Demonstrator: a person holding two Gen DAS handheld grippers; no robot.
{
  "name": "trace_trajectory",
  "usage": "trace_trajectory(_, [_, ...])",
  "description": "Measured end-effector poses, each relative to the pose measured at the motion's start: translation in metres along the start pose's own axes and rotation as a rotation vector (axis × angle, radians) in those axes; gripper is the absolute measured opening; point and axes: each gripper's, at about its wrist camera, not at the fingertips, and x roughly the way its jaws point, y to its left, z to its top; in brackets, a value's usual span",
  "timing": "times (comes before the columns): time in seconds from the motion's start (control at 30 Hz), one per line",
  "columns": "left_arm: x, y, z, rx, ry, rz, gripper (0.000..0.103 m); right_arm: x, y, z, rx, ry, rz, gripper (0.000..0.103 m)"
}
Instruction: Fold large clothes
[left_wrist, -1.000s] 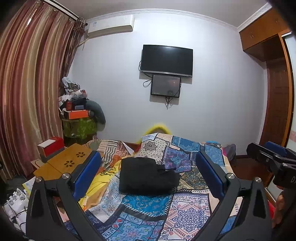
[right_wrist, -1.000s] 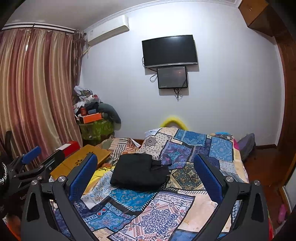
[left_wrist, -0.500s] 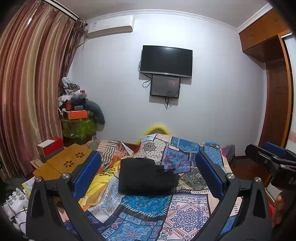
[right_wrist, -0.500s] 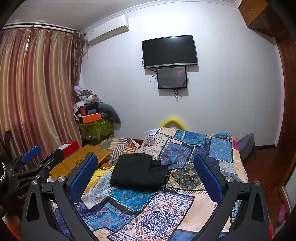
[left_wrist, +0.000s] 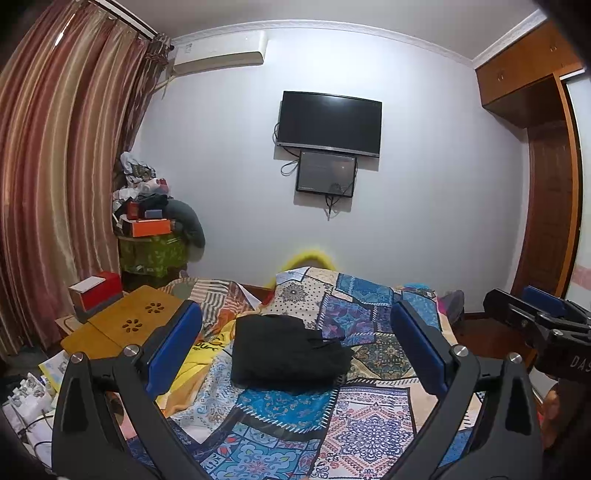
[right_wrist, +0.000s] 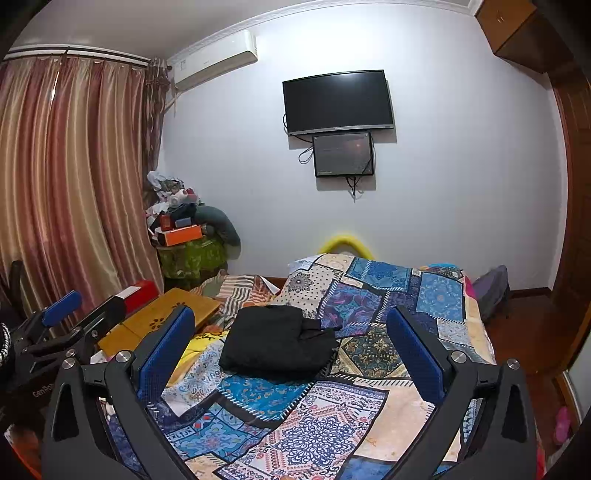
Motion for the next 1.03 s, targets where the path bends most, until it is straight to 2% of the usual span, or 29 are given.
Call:
trace_trajectory(0.23, [0.0018,0.0,0.0,-0.013,0.019,-0.032,0.102,0.001,-0.0009,0.001,0.0,0.003,-0.002,0.103])
trace_trajectory(1.03, [-0.0034,-0.0048,-0.0039,0.006,0.01,-0.019,0.102,0.006,0.0051,-0.0032,0.001,0.019,-0.014,0.103])
